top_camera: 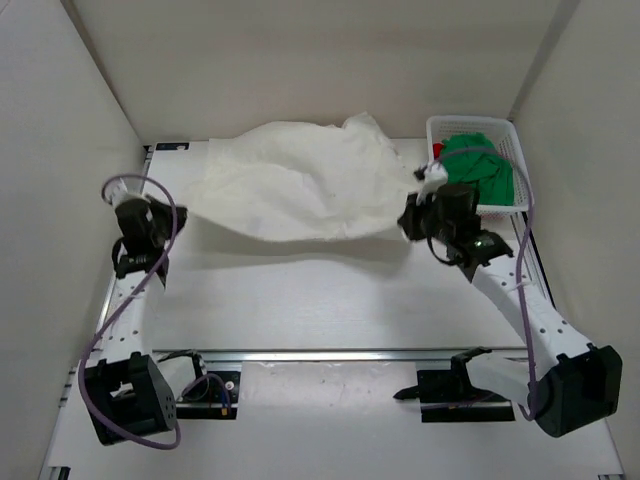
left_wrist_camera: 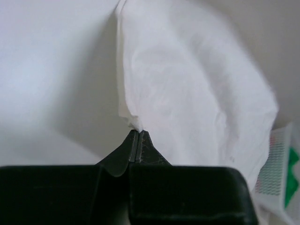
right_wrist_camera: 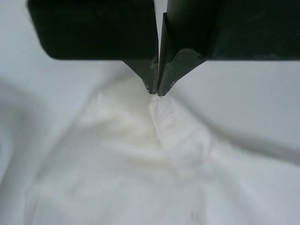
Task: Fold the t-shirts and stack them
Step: Flatten out the tshirt, then fold the flattened tshirt in 1/3 of the way
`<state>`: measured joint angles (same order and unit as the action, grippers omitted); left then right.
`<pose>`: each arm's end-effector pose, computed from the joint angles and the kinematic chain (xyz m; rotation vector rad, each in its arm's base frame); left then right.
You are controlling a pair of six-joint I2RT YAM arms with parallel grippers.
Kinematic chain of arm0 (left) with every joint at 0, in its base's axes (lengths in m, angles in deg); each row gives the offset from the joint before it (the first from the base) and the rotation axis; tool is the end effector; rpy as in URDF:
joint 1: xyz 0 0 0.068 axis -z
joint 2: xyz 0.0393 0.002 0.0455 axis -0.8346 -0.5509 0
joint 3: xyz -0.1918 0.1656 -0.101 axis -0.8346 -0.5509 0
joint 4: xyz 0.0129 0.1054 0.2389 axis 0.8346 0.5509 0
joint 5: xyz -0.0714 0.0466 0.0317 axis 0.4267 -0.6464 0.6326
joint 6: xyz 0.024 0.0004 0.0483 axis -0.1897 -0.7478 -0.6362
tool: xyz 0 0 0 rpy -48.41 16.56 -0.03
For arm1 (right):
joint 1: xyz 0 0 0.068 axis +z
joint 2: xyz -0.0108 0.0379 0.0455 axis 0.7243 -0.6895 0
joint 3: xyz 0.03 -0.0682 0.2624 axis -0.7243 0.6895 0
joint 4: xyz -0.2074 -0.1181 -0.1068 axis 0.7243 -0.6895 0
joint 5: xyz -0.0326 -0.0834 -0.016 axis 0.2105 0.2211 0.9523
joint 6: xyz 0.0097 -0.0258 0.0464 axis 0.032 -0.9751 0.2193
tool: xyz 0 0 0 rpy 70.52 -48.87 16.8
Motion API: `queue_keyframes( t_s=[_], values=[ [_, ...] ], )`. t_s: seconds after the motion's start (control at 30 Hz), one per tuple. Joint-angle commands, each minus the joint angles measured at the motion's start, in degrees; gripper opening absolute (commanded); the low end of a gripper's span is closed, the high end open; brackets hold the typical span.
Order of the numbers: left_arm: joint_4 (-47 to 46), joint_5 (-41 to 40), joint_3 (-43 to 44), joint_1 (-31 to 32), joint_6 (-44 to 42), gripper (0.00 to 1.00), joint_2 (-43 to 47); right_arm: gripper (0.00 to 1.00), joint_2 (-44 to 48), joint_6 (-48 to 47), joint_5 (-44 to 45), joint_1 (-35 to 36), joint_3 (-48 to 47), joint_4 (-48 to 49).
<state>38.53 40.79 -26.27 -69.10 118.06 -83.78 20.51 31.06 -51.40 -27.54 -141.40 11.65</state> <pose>0.2434 0.0502 0.3028 -0.8092 1.7530 -0.4380 0.2364 0.0857 0.3349 -0.3396 1.9816 0.3855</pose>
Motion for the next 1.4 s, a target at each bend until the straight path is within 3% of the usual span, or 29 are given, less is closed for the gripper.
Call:
queue_keyframes(
  t_s=[0.0, 0.07, 0.27, 0.43, 0.57, 0.8, 0.93, 1.37],
  values=[
    [-2.57, -2.24, -10.38, -0.82, -1.66, 0.00, 5.54, 0.00, 7.34, 6.37, 1.88, -0.58, 7.99, -1.48],
    [-2.64, -0.58, -16.26, -2.31, -1.48, 0.00, 7.83, 0.00, 9.18, 7.87, 1.27, -1.20, 11.87, -6.12],
    [3.15, -0.66, -22.96, -3.29, -4.74, 0.00, 15.74, 0.00, 19.01, 11.22, -0.92, -0.86, 18.30, -18.96],
    [7.10, -1.01, -25.51, -3.46, -5.18, 0.00, 22.07, 0.00, 26.06, 19.90, 5.83, 12.13, 14.35, -26.35],
    [9.65, -1.36, -24.47, -2.67, -6.23, 0.00, 22.96, 0.00, 24.31, 19.92, 5.74, 12.51, 13.99, -26.81],
    [6.24, -0.13, -17.45, -3.73, -2.72, 0.00, 12.87, 0.00, 10.01, 10.43, -4.00, -6.64, 7.86, -14.44],
    [3.78, -1.19, -13.57, -2.75, -0.79, 0.00, 5.31, 0.00, 0.76, 8.59, 0.82, -6.05, 0.30, -9.50],
    [-1.33, -4.62, -4.08, -1.71, 2.82, 0.00, -14.29, 0.00, -22.87, 6.21, 2.76, -5.51, -13.58, 3.35]
  ],
)
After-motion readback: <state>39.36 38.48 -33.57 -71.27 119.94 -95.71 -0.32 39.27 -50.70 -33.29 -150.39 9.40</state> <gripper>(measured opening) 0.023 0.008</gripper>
